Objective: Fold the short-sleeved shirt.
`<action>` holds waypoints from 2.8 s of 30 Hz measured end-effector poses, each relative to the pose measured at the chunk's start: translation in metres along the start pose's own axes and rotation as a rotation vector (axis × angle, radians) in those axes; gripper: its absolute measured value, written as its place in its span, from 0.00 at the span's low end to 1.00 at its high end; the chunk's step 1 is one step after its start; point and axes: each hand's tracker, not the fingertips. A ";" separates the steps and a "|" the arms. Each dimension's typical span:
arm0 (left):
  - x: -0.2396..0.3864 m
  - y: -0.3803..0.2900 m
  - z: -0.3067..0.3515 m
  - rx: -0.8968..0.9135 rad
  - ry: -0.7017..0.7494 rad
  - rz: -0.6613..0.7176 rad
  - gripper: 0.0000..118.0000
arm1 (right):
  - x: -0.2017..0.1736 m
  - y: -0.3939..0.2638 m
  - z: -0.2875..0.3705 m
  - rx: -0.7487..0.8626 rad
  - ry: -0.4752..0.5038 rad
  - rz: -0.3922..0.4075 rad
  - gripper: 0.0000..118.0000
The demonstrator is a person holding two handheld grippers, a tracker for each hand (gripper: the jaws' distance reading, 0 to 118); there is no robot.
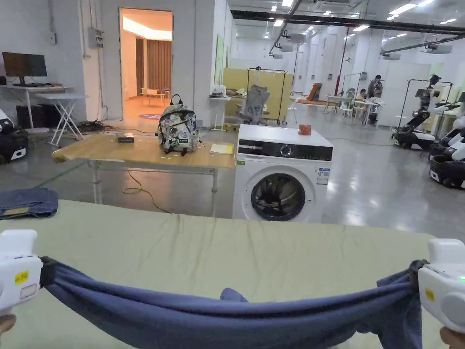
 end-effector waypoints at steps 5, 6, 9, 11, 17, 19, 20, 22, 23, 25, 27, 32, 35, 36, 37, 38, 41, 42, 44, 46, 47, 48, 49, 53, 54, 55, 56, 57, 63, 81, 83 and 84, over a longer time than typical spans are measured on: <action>-0.004 -0.062 0.039 0.012 0.003 0.020 0.00 | 0.002 -0.061 0.033 -0.046 0.019 0.006 0.02; -0.007 -0.076 0.045 -0.009 -0.005 0.029 0.00 | 0.002 -0.074 0.040 -0.065 0.019 0.011 0.02; -0.012 -0.108 0.058 -0.034 0.007 0.068 0.00 | 0.005 -0.110 0.054 -0.115 0.023 0.011 0.02; -0.012 -0.126 0.064 -0.055 0.010 0.056 0.00 | 0.006 -0.131 0.062 -0.147 0.031 0.027 0.02; -0.023 -0.172 0.062 -0.155 0.022 0.079 0.00 | 0.010 -0.176 0.074 -0.215 0.035 0.037 0.02; -0.023 -0.182 0.056 -0.183 0.029 0.065 0.00 | 0.010 -0.188 0.072 -0.230 0.040 0.038 0.02; -0.022 -0.185 0.053 -0.203 0.030 0.048 0.00 | 0.009 -0.193 0.071 -0.243 0.047 0.039 0.03; -0.017 -0.187 0.050 -0.207 0.048 0.012 0.00 | 0.008 -0.200 0.071 -0.254 0.051 0.033 0.04; -0.012 -0.186 0.053 -0.203 0.050 0.008 0.03 | 0.007 -0.203 0.073 -0.253 0.049 0.029 0.08; -0.007 -0.183 0.056 -0.182 0.063 0.002 0.04 | 0.002 -0.205 0.077 -0.235 0.037 0.034 0.10; 0.000 -0.178 0.061 -0.160 0.079 -0.012 0.11 | -0.004 -0.203 0.081 -0.214 0.013 0.062 0.25; 0.024 -0.166 0.065 -0.094 0.078 -0.078 0.25 | -0.025 -0.186 0.096 -0.103 0.056 0.026 0.55; 0.045 -0.159 0.066 -0.049 0.058 -0.075 0.25 | -0.045 -0.171 0.101 -0.045 0.106 -0.025 0.55; 0.053 -0.156 0.067 -0.029 0.029 -0.071 0.25 | -0.055 -0.167 0.102 -0.025 0.123 -0.044 0.52; 0.061 -0.153 0.067 -0.008 0.014 -0.064 0.25 | -0.062 -0.163 0.103 -0.008 0.137 -0.058 0.43; 0.071 -0.150 0.068 0.021 -0.004 -0.060 0.25 | -0.073 -0.158 0.104 0.016 0.147 -0.068 0.23; 0.101 -0.142 0.070 0.108 -0.056 -0.057 0.05 | -0.102 -0.146 0.108 0.067 0.187 -0.089 0.00; 0.112 -0.140 0.070 0.114 -0.061 -0.064 0.00 | -0.111 -0.142 0.109 0.091 0.218 -0.099 0.00; 0.127 -0.143 0.066 0.130 -0.072 -0.084 0.00 | -0.129 -0.135 0.109 0.087 0.217 -0.098 0.00; 0.140 -0.137 0.064 0.144 -0.111 -0.084 0.00 | -0.142 -0.130 0.109 0.094 0.237 -0.108 0.00; 0.144 -0.139 0.059 0.153 -0.108 -0.080 0.00 | -0.149 -0.128 0.109 0.097 0.235 -0.107 0.00; 0.148 -0.137 0.057 0.166 -0.106 -0.076 0.00 | -0.156 -0.128 0.112 0.107 0.231 -0.111 0.00; 0.150 -0.135 0.056 0.167 -0.109 -0.074 0.00 | -0.160 -0.127 0.112 0.112 0.230 -0.112 0.00; 0.152 -0.129 0.049 0.162 -0.099 -0.057 0.00 | -0.173 -0.124 0.116 0.125 0.236 -0.128 0.00; 0.147 -0.127 0.049 0.155 -0.093 -0.051 0.00 | -0.174 -0.123 0.116 0.124 0.244 -0.126 0.00; 0.145 -0.127 0.049 0.146 -0.083 -0.050 0.00 | -0.174 -0.123 0.116 0.124 0.249 -0.128 0.00; 0.137 -0.126 0.049 0.125 -0.066 -0.054 0.00 | -0.174 -0.125 0.115 0.119 0.252 -0.124 0.00; 0.125 -0.125 0.048 0.076 -0.061 -0.054 0.00 | -0.174 -0.125 0.114 0.110 0.255 -0.110 0.00; 0.041 -0.125 0.036 -0.155 -0.062 0.049 0.00 | -0.169 -0.137 0.105 0.081 0.265 -0.051 0.00; -0.044 -0.173 -0.032 -0.628 0.100 0.358 0.48 | -0.170 -0.161 0.083 -0.029 0.288 0.026 0.00; -0.036 -0.178 -0.033 -0.628 0.171 0.280 0.40 | -0.171 -0.164 0.082 -0.041 0.289 0.035 0.00; -0.030 -0.178 -0.031 -0.603 0.179 0.245 0.40 | -0.170 -0.165 0.082 -0.044 0.288 0.039 0.00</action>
